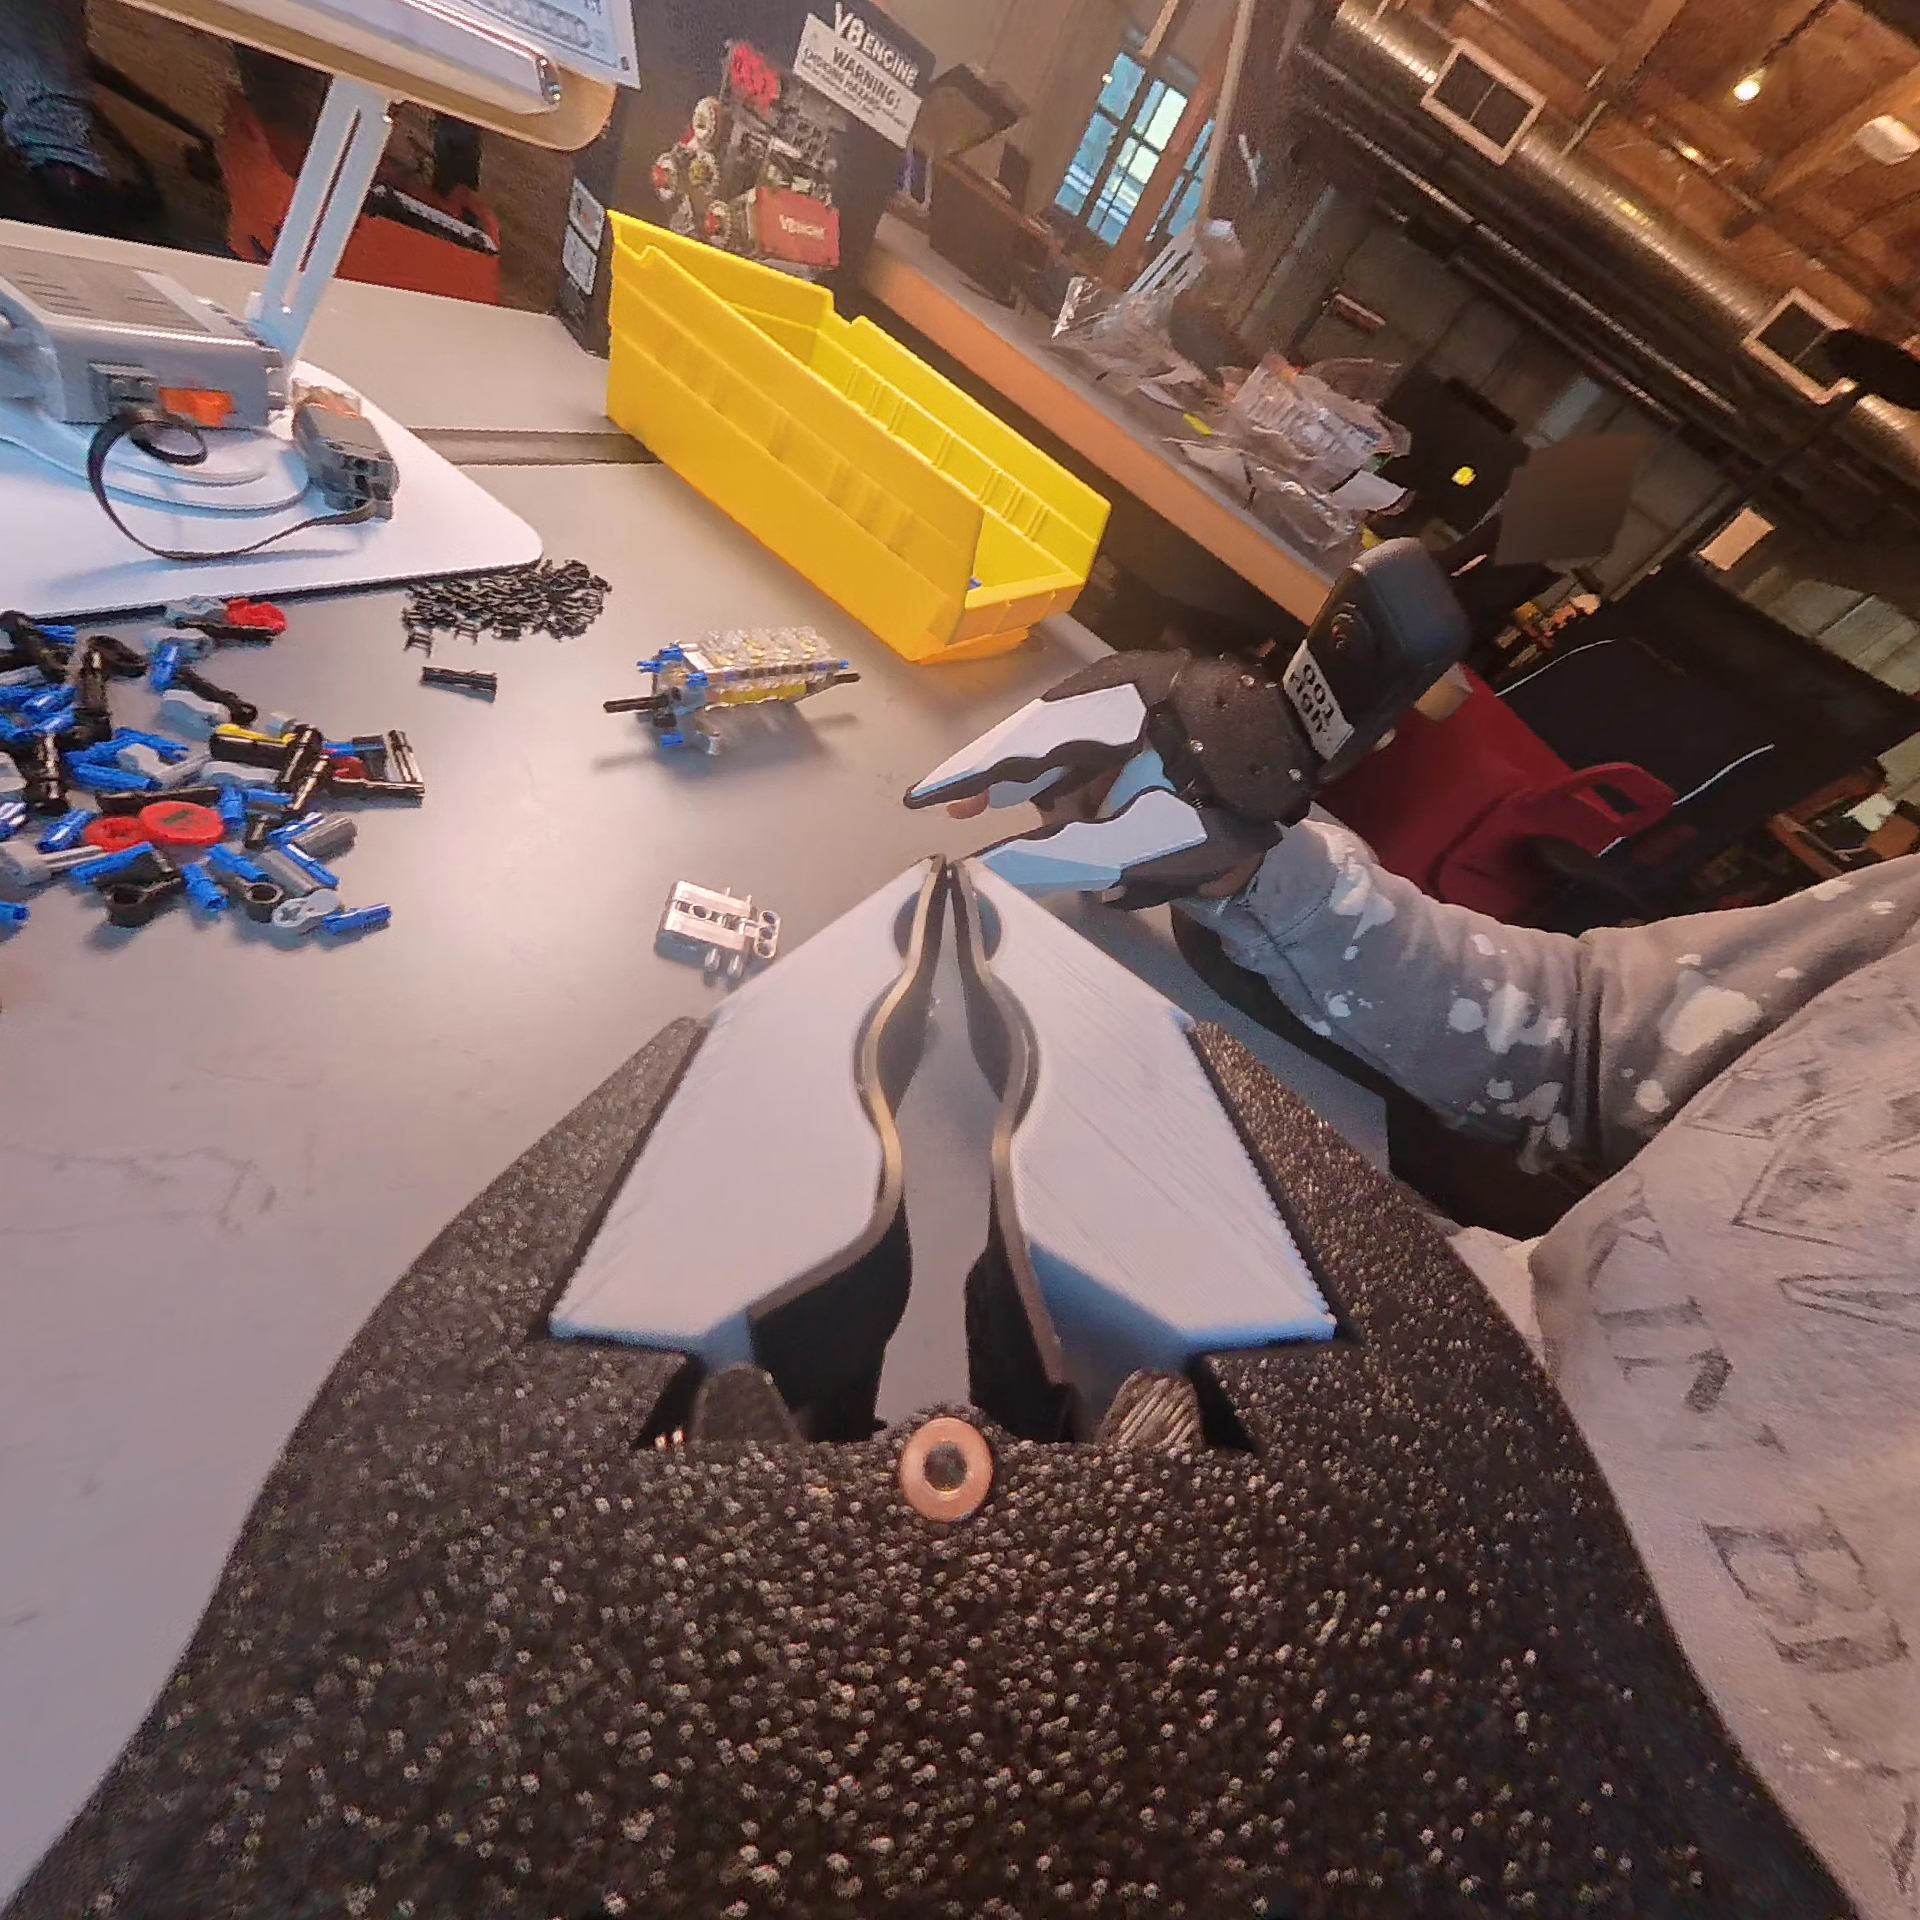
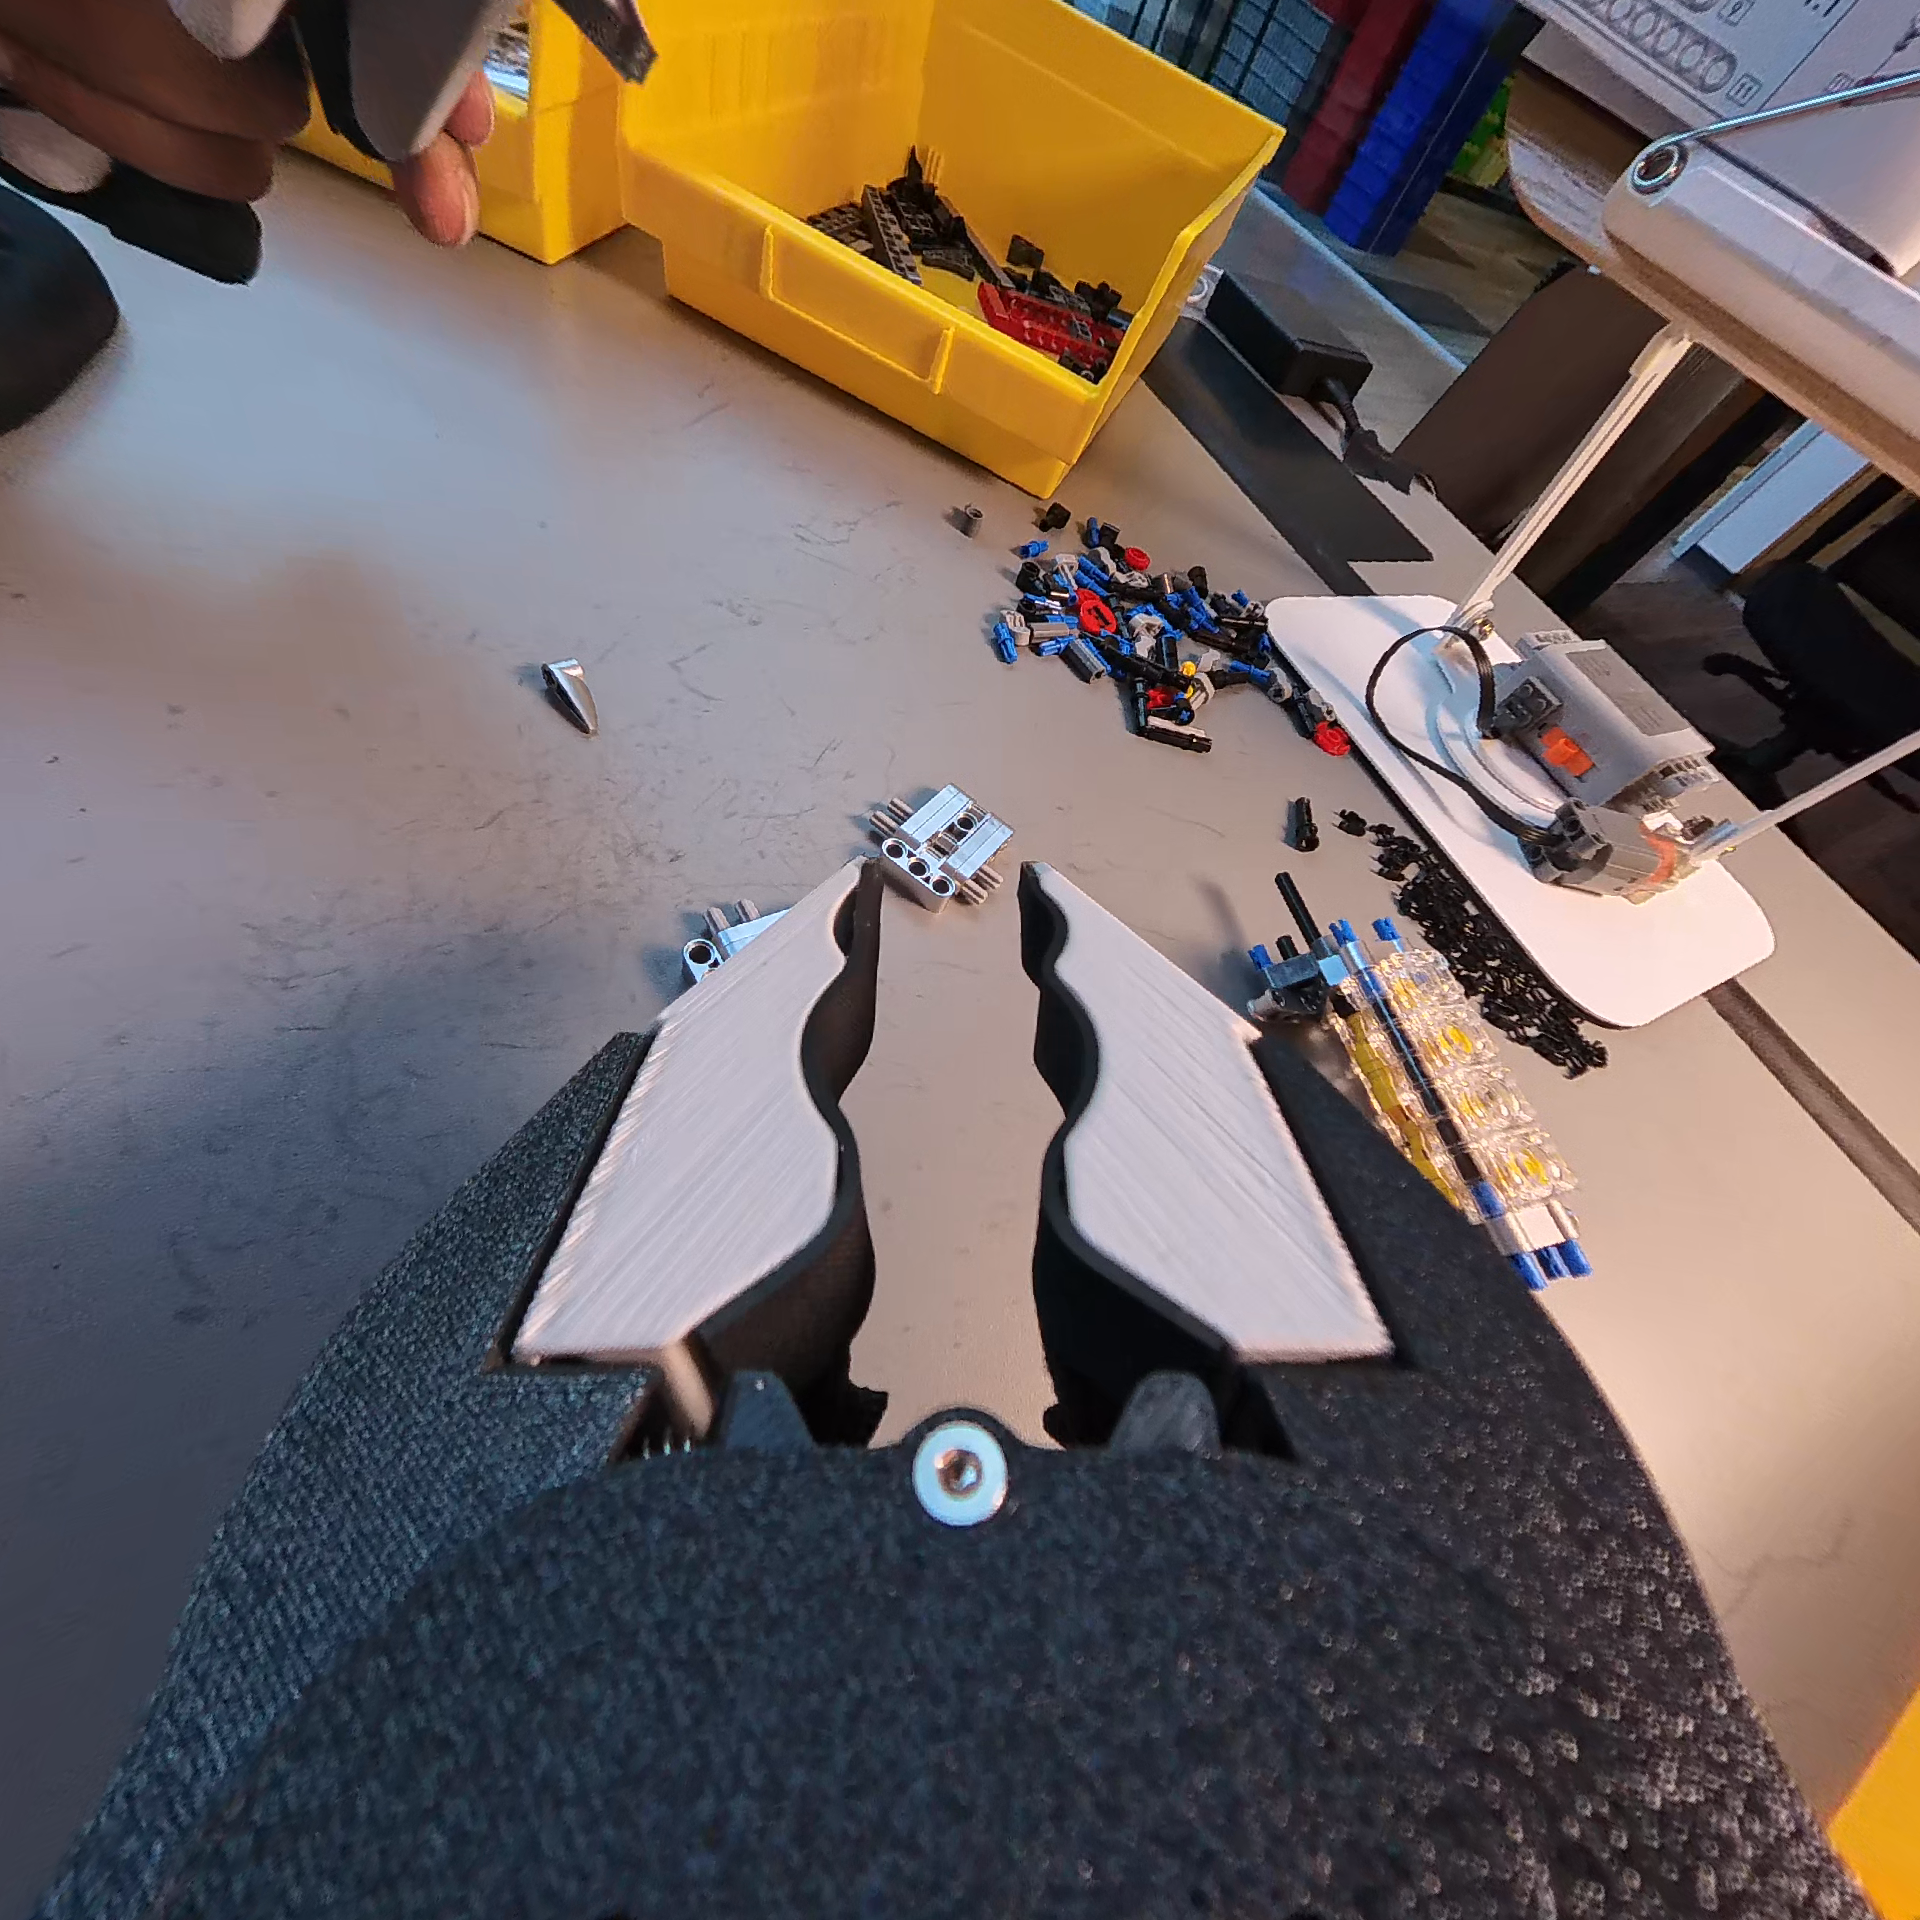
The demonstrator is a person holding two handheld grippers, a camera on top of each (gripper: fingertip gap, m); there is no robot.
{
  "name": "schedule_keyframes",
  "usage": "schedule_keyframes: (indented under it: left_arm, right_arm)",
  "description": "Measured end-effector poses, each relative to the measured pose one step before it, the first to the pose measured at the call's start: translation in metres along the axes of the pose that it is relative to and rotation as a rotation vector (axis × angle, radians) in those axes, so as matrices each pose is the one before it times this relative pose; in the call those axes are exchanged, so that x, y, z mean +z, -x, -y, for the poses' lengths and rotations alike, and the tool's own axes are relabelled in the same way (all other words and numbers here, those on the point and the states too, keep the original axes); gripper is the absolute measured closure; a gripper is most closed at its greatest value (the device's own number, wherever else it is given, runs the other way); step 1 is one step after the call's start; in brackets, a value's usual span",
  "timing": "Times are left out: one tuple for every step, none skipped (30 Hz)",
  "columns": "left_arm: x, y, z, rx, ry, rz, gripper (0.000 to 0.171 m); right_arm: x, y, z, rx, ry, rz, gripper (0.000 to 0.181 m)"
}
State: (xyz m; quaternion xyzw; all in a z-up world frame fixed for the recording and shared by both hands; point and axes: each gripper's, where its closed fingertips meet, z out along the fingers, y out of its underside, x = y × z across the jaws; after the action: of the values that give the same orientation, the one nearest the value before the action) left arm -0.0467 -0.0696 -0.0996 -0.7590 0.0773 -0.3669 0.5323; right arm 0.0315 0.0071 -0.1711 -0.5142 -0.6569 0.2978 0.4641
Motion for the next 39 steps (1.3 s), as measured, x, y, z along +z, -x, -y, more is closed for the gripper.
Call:
schedule_keyframes:
  left_arm:
    - [-0.00004,0.00240,-0.00165,0.0047,0.00880,0.0158,0.166]
    - [-0.00009,0.00260,-0.00122,0.0017,0.00727,0.0155,0.160]
    - [-0.00040,0.00267,-0.00091,0.0024,0.00404,0.0176,0.156]
    - [-0.00055,0.00293,-0.00081,0.0042,0.00384,0.0187,0.152]
    - [-0.00075,0.00298,-0.00085,0.0051,0.00413,0.0195,0.148]
    - [-0.00077,0.00282,-0.00084,0.0078,0.00371,0.0208,0.143]
    - [-0.00093,0.00237,-0.00068,0.0125,0.00282,0.0190,0.140]
    - [-0.00107,0.00118,0.00003,0.0184,-0.00229,0.0143,0.140]
    - [-0.00154,-0.00032,0.00144,0.0238,-0.01226,0.0071,0.145]
    - [-0.00215,-0.00125,0.00213,0.0238,-0.01784,0.0029,0.159]
    - [-0.00220,-0.00074,0.00218,0.0183,-0.01562,0.0056,0.171]
    - [-0.00193,-0.00157,0.00160,0.0129,-0.00839,-0.0033,0.171]
    - [-0.00181,-0.00149,0.00085,0.0025,-0.00204,-0.0059,0.171]
    - [-0.00223,-0.00019,0.00098,-0.0006,-0.00417,0.0014,0.171]
    - [-0.00280,0.00092,0.00090,0.0016,-0.00557,0.0090,0.171]
    - [-0.00367,0.00152,0.00046,0.0009,-0.00194,0.0119,0.171]
    - [-0.00469,0.00213,0.00048,0.0013,-0.00153,0.0142,0.171]
    - [-0.00598,0.00360,0.00098,0.0009,-0.00401,0.0214,0.171]
    - [-0.00730,0.00523,0.00130,-0.0015,-0.00401,0.0272,0.171]
    - [-0.00847,0.00622,0.00133,0.0000,-0.00280,0.0299,0.171]
    - [-0.00963,0.00832,0.00166,0.0054,-0.00230,0.0383,0.171]
    - [-0.01090,0.01127,0.00180,0.0124,0.00141,0.0533,0.168]
    - [-0.01179,0.01473,0.00082,0.0201,0.01326,0.0688,0.158]
    - [-0.01285,0.01915,-0.00025,0.0288,0.02548,0.0859,0.149]
    - [-0.01379,0.02257,-0.00023,0.0349,0.02715,0.0967,0.144]
    - [-0.01375,0.02394,0.00036,0.0291,0.02126,0.0899,0.141]
    - [-0.01267,0.02337,0.00090,0.0124,0.01685,0.0708,0.138]
    - [-0.01074,0.02252,0.00030,-0.0025,0.02013,0.0528,0.136]
    - [-0.00846,0.02195,-0.00061,-0.0086,0.02819,0.0431,0.135]
    - [-0.00620,0.02067,-0.00104,-0.0029,0.03278,0.0373,0.134]
    - [-0.00378,0.01818,-0.00232,0.0067,0.04028,0.0271,0.133]
    - [-0.00119,0.01579,-0.00407,0.0143,0.05144,0.0193,0.133]
    - [0.00132,0.01480,-0.00578,0.0224,0.05944,0.0195,0.134]
    - [0.00373,0.01368,-0.00816,0.0296,0.06997,0.0177,0.136]
    - [0.00606,0.01238,-0.01108,0.0314,0.08220,0.0123,0.138]
    - [0.00829,0.00881,-0.01351,0.0293,0.09244,-0.0046,0.139]
    - [0.00975,0.00405,-0.01535,0.0271,0.10099,-0.0287,0.139]
    - [0.01029,0.00368,-0.01415,0.0240,0.09419,-0.0233,0.139]
    - [0.00980,0.00375,-0.01114,0.0263,0.07663,-0.0124,0.141]
  right_arm:
    - [0.00015,0.00020,-0.00006,-0.0008,0.0008,0.0003,0.155]
    - [0.00005,0.00005,0.00000,-0.0005,0.0005,0.0000,0.155]
    - [0.00001,0.00001,-0.00014,-0.0003,0.0004,0.0000,0.155]
    - [0.00006,0.00007,0.00002,-0.0004,0.0003,0.0000,0.155]
    - [0.00011,0.00006,-0.00009,0.0000,0.0003,0.0002,0.155]
    - [0.00005,0.00002,-0.00004,-0.0003,0.0006,0.0004,0.155]
    - [0.00001,0.00012,-0.00011,-0.0006,0.0004,0.0002,0.155]
    - [0.00008,0.00013,-0.00009,-0.0007,0.0005,0.0005,0.155]
    - [0.00015,0.00016,-0.00010,-0.0008,0.0009,0.0007,0.155]
    - [0.00024,0.00028,-0.00019,-0.0010,0.0014,0.0008,0.155]
    - [0.00023,0.00025,-0.00020,-0.0015,0.0015,0.0008,0.155]
    - [0.00022,0.00029,-0.00017,-0.0015,0.0015,0.0005,0.155]
    - [0.00024,0.00022,-0.00018,-0.0012,0.0014,0.0005,0.155]
    - [0.00014,0.00024,-0.00024,-0.0009,0.0015,0.0004,0.155]
    - [0.00016,0.00005,-0.00014,-0.0006,0.0009,0.0005,0.155]
    - [0.00000,0.00010,0.00009,-0.0008,-0.0002,-0.0002,0.155]
    - [-0.00022,0.00008,0.00013,-0.0013,-0.0012,-0.0009,0.155]
    - [-0.00022,-0.00006,0.00025,-0.0013,-0.0016,-0.0010,0.155]
    - [-0.00015,0.00018,0.00012,-0.0013,-0.0008,-0.0001,0.155]
    - [0.00002,0.00025,-0.00002,-0.0009,0.0000,0.0007,0.155]
    - [0.00013,0.00030,-0.00009,-0.0012,0.0010,0.0013,0.155]
    - [0.00016,0.00035,-0.00015,-0.0017,0.0011,0.0010,0.155]
    - [0.00008,0.00020,-0.00005,-0.0012,0.0005,0.0005,0.155]
    - [-0.00003,0.00015,-0.00002,-0.0003,0.0004,0.0006,0.155]
    - [0.00003,0.00001,-0.00003,0.0006,-0.0002,0.0011,0.155]
    - [-0.00017,-0.00001,0.00018,0.0015,-0.0011,0.0009,0.155]
    - [-0.00024,-0.00029,0.00025,0.0024,-0.0017,0.0000,0.155]
    - [-0.00024,-0.00039,0.00021,0.0029,-0.0016,-0.0003,0.155]
    - [-0.00015,-0.00029,0.00013,0.0022,-0.0012,-0.0001,0.155]
    - [0.00000,-0.00015,0.00007,0.0016,-0.0003,-0.0003,0.155]
    - [0.00005,-0.00006,-0.00008,0.0006,0.0007,0.0000,0.155]
    - [0.00031,0.00011,-0.00023,-0.0007,0.0018,0.0001,0.155]
    - [0.00027,0.00017,-0.00027,-0.0012,0.0023,0.0002,0.155]
    - [0.00028,0.00023,-0.00036,-0.0015,0.0026,-0.0001,0.155]
    - [0.00031,0.00014,-0.00034,-0.0013,0.0022,-0.0002,0.155]
    - [0.00020,0.00008,-0.00013,-0.0005,0.0015,0.0000,0.155]
    - [-0.00008,-0.00007,-0.00003,0.0001,-0.0001,-0.0006,0.155]
    - [-0.00014,-0.00028,0.00025,0.0013,-0.0016,-0.0009,0.155]
    - [-0.00032,-0.00042,0.00023,0.0026,-0.0019,-0.0010,0.155]
